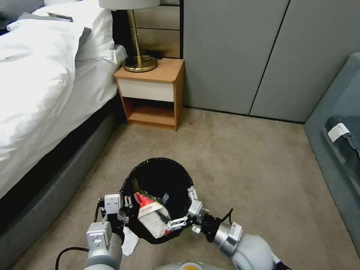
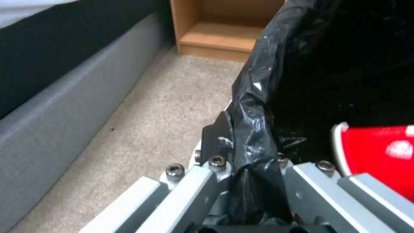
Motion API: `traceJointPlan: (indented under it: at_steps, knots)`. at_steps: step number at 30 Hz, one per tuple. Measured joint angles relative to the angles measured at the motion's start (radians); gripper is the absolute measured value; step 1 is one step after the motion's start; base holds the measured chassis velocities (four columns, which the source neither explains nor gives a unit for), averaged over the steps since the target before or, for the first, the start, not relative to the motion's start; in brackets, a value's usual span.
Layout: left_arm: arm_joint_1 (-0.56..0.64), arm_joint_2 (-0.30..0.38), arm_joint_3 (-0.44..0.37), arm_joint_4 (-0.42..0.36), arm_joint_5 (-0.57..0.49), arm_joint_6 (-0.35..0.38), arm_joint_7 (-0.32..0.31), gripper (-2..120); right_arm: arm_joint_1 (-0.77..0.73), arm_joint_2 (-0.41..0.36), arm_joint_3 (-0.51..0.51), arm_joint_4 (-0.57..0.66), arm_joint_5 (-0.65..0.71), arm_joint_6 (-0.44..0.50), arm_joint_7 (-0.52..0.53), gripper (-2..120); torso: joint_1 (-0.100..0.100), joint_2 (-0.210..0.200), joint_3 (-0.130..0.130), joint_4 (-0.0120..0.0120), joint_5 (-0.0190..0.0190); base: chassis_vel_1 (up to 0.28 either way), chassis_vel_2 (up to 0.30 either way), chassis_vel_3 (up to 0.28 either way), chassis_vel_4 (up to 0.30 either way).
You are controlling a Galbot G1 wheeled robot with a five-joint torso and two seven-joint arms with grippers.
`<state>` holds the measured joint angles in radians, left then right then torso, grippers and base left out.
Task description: Pick up the trash bin, then pick up the garbage from the floor and place it into the trash bin.
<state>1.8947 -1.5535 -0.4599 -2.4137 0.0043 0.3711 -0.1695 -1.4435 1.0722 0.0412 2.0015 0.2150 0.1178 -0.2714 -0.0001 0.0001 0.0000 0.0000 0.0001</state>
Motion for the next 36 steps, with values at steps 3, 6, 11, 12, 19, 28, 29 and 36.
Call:
traceJointPlan:
  at_steps: [3, 6, 11, 12, 19, 28, 29, 36]
  knots:
    - [-0.006, 0.0, -0.004, -0.004, -0.006, 0.002, 0.0, 1, -0.014, -0.014, 0.01, 0.047, -0.006, -0.092, 0.051, 100, 0.0, 0.0, 0.0, 0.0, 0.0, 0.0, 0.0, 0.0, 0.0]
    - [-0.006, 0.001, -0.006, -0.005, -0.008, 0.002, 0.0, 1, -0.017, -0.019, 0.012, 0.091, 0.002, -0.178, 0.095, 100, 0.0, 0.0, 0.0, 0.0, 0.0, 0.0, 0.0, 0.0, 0.0]
    - [-0.005, 0.001, -0.006, -0.006, -0.01, 0.002, 0.0, 1, -0.016, -0.019, 0.007, 0.15, 0.03, -0.311, 0.198, 100, 0.0, 0.0, 0.0, 0.0, -0.0001, 0.0, 0.0, 0.0, 0.0]
    - [-0.005, 0.001, -0.006, -0.006, -0.01, 0.002, 0.0, 1, -0.016, -0.019, 0.007, 0.15, 0.03, -0.311, 0.198, 100, 0.0, 0.0, 0.0, 0.0, -0.0001, 0.0, 0.0, 0.0, 0.0]
    - [-0.002, -0.001, 0.0, -0.013, -0.011, 0.0, 0.0, 1, -0.016, -0.014, 0.009, 0.162, 0.037, -0.393, 0.265, 100, 0.0, 0.0, 0.0, 0.0, -0.0001, 0.0, 0.0, 0.0, 0.0]
    - [-0.002, -0.001, -0.011, -0.016, -0.02, 0.0, 0.0, 1, -0.025, -0.007, 0.024, 0.188, 0.046, -0.386, 0.267, 100, 0.0, 0.0, 0.0, 0.0, -0.0002, 0.0, 0.0, 0.0, 0.0]
    - [-0.004, 0.0, -0.017, -0.014, -0.023, -0.001, 0.0, 1, -0.033, 0.0, 0.03, 0.206, 0.035, -0.368, 0.265, 100, 0.0, 0.0, 0.0, 0.0, 0.0, 0.0, 0.0, 0.0, 0.0]
    - [-0.018, 0.0, -0.035, 0.031, -0.031, -0.006, -0.001, 1, -0.098, 0.055, 0.071, 0.314, -0.066, -0.258, 0.249, 100, 0.0, 0.0, 0.0, 0.0, -0.0002, 0.0, 0.0, 0.0, 0.0]
